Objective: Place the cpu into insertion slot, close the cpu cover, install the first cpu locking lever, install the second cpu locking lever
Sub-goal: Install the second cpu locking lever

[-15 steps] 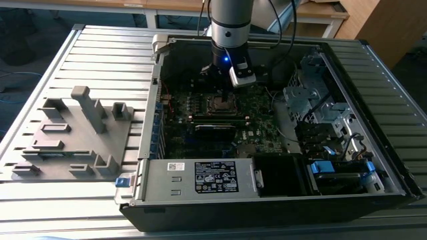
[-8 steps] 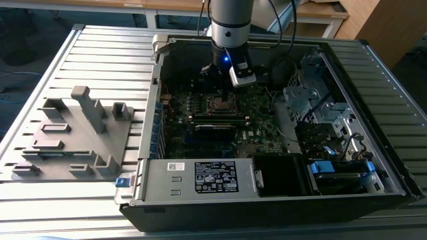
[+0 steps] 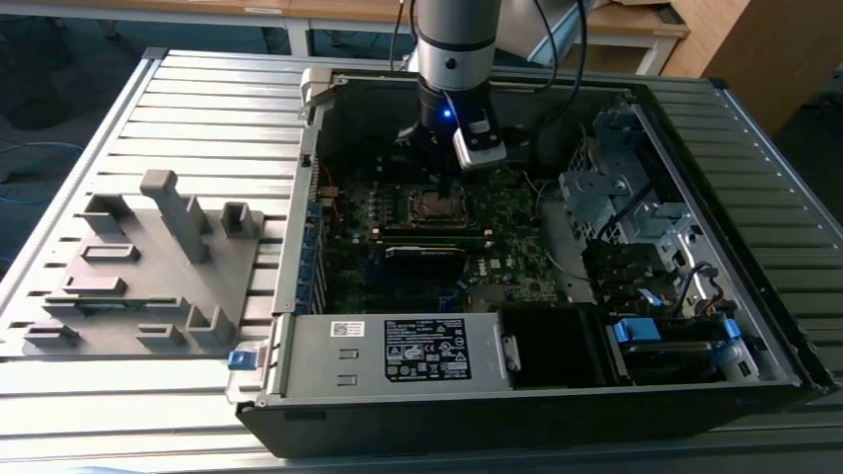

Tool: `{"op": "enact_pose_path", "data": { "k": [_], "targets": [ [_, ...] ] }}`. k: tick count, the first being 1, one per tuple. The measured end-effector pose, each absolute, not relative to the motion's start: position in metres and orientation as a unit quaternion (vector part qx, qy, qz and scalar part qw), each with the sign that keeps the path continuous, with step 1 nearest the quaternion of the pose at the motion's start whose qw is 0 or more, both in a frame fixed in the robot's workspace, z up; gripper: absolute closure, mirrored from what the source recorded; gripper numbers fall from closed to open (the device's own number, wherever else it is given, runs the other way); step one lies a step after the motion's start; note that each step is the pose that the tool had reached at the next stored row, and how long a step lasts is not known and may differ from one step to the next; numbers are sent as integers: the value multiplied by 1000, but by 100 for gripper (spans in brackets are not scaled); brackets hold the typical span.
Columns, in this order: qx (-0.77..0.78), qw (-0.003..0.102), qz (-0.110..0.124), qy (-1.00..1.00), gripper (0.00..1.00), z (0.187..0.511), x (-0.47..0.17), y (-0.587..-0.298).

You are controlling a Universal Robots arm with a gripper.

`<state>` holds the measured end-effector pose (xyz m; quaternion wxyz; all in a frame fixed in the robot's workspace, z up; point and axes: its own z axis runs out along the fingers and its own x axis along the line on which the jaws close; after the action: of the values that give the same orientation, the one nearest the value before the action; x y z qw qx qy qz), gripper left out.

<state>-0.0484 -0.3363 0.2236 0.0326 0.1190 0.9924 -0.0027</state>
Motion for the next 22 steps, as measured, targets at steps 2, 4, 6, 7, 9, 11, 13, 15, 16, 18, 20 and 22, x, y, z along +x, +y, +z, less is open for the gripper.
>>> {"op": "enact_pose_path", "data": {
  "k": [2, 4, 6, 7, 9, 11, 13, 15, 16, 18, 20, 22],
  "targets": [
    [119, 33, -3, 992, 89, 226, -48, -336],
    [119, 33, -3, 992, 89, 228, -48, -336],
    [119, 33, -3, 992, 89, 231, -48, -336],
    [119, 33, -3, 992, 89, 232, -48, -336],
    [119, 33, -3, 992, 89, 234, -48, -336],
    [119, 33, -3, 992, 89, 235, -48, -336],
    [119, 33, -3, 992, 89, 235, -48, -336],
    [119, 33, -3, 992, 89, 235, -48, -336],
    [119, 33, -3, 992, 89, 235, -48, -336],
    [119, 33, -3, 992, 89, 235, -48, -336],
    [119, 33, -3, 992, 89, 235, -48, -337],
    [119, 33, -3, 992, 89, 235, -48, -338]
  ]
}}
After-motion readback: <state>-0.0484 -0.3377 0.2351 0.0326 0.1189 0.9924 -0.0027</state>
